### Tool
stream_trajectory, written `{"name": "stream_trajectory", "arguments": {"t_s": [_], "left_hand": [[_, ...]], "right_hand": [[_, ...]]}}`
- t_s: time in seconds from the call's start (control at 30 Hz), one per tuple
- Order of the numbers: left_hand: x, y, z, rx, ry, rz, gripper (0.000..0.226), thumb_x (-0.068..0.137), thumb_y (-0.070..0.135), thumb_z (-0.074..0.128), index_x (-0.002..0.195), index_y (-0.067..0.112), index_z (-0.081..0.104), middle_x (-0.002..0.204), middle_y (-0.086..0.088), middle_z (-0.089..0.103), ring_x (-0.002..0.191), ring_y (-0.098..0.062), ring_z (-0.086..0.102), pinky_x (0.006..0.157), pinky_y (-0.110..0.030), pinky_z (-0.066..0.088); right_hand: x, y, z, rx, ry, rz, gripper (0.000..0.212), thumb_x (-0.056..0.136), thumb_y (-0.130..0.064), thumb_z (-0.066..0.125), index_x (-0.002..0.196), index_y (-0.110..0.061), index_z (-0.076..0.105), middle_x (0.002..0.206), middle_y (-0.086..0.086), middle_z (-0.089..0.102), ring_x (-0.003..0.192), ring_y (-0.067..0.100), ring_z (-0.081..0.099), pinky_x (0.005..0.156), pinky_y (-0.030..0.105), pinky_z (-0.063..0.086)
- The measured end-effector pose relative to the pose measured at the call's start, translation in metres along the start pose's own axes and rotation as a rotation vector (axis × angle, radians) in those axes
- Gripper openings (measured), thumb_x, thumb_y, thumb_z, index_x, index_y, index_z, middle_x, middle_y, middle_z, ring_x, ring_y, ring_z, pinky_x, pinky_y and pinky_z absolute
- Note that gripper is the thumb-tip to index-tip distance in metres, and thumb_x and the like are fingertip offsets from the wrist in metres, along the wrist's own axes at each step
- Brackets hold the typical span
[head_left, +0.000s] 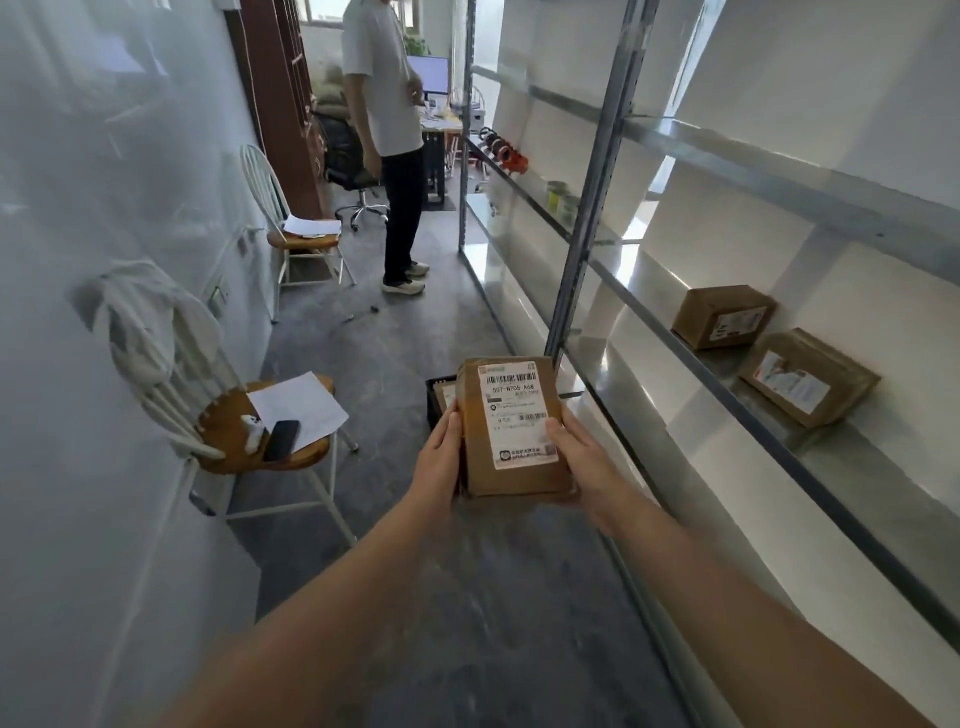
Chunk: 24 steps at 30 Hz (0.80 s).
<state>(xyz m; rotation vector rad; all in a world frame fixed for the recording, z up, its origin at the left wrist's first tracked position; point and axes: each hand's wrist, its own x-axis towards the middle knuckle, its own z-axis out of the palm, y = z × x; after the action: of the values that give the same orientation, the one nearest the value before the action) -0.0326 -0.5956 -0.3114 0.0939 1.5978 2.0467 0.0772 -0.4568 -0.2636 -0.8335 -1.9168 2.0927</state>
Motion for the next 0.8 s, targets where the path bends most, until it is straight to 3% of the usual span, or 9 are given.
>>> {"name": "stream_trajectory", "arguments": {"t_s": [0.07, 0.17, 0.2, 0.33, 0.47, 0.57, 0.63, 0.8], "left_hand": [[0.005, 0.002, -0.012, 0.012, -0.008, -0.004, 0.042, 0.101, 0.046, 0.045, 0.141, 0.037, 0.049, 0.134, -0.003, 0.061, 0.122, -0.024, 0.059, 0.106, -0.05, 0.045], [0.006, 0.001, -0.024, 0.027, 0.016, -0.029, 0.042, 0.099, 0.047, 0.048, 0.141, 0.041, 0.047, 0.136, -0.001, 0.059, 0.122, -0.023, 0.058, 0.105, -0.05, 0.046], [0.006, 0.001, -0.027, 0.024, 0.02, -0.033, 0.042, 0.099, 0.047, 0.049, 0.14, 0.041, 0.048, 0.137, 0.0, 0.058, 0.122, -0.023, 0.058, 0.105, -0.049, 0.046], [0.014, 0.004, -0.033, -0.014, 0.023, -0.034, 0.042, 0.1, 0.044, 0.048, 0.142, 0.038, 0.047, 0.136, 0.0, 0.06, 0.12, -0.021, 0.06, 0.103, -0.048, 0.048], [0.025, 0.008, -0.026, 0.039, 0.046, 0.002, 0.043, 0.103, 0.04, 0.041, 0.146, 0.031, 0.044, 0.14, -0.004, 0.057, 0.124, -0.023, 0.057, 0.106, -0.049, 0.046], [0.035, 0.009, -0.017, 0.076, 0.086, -0.009, 0.045, 0.103, 0.039, 0.041, 0.148, 0.03, 0.041, 0.144, -0.005, 0.052, 0.129, -0.024, 0.052, 0.11, -0.048, 0.042], [0.04, 0.008, -0.01, 0.102, 0.123, -0.011, 0.045, 0.103, 0.04, 0.04, 0.147, 0.031, 0.04, 0.144, -0.005, 0.052, 0.13, -0.024, 0.051, 0.111, -0.048, 0.041], [0.06, 0.008, 0.029, 0.124, 0.167, -0.001, 0.044, 0.103, 0.04, 0.04, 0.146, 0.032, 0.042, 0.144, -0.004, 0.052, 0.13, -0.023, 0.051, 0.11, -0.047, 0.041]], "right_hand": [[0.006, 0.01, 0.021, 0.057, 0.046, 0.033, 0.039, 0.102, -0.036, 0.045, 0.141, -0.043, 0.045, 0.128, 0.0, 0.064, 0.113, 0.024, 0.064, 0.094, 0.05, 0.053], [0.009, 0.022, 0.038, 0.073, 0.087, 0.112, 0.037, 0.104, -0.047, 0.034, 0.138, -0.044, 0.046, 0.12, 0.001, 0.069, 0.098, 0.02, 0.069, 0.062, 0.03, 0.055], [0.011, 0.023, 0.04, 0.078, 0.09, 0.13, 0.039, 0.103, -0.051, 0.031, 0.135, -0.04, 0.05, 0.117, 0.002, 0.07, 0.096, 0.019, 0.069, 0.06, 0.028, 0.053], [0.027, 0.019, 0.041, 0.117, 0.02, 0.212, 0.051, 0.097, -0.062, 0.033, 0.123, -0.031, 0.064, 0.11, 0.002, 0.074, 0.102, 0.023, 0.07, 0.08, 0.04, 0.056], [0.041, 0.01, 0.033, 0.165, -0.109, 0.249, 0.051, 0.098, -0.062, 0.031, 0.124, -0.032, 0.063, 0.111, 0.002, 0.074, 0.102, 0.022, 0.069, 0.073, 0.037, 0.056], [0.057, 0.003, 0.022, 0.246, -0.189, 0.248, 0.055, 0.1, -0.058, 0.029, 0.13, -0.023, 0.06, 0.119, 0.011, 0.07, 0.111, 0.029, 0.066, 0.095, 0.049, 0.052], [0.067, 0.0, 0.015, 0.261, -0.213, 0.242, 0.057, 0.101, -0.056, 0.028, 0.131, -0.019, 0.059, 0.121, 0.012, 0.068, 0.113, 0.029, 0.064, 0.102, 0.049, 0.048], [0.09, -0.004, -0.018, 0.266, -0.218, 0.185, 0.052, 0.102, -0.053, 0.029, 0.133, -0.022, 0.057, 0.121, 0.008, 0.069, 0.112, 0.024, 0.065, 0.103, 0.046, 0.048]]}}
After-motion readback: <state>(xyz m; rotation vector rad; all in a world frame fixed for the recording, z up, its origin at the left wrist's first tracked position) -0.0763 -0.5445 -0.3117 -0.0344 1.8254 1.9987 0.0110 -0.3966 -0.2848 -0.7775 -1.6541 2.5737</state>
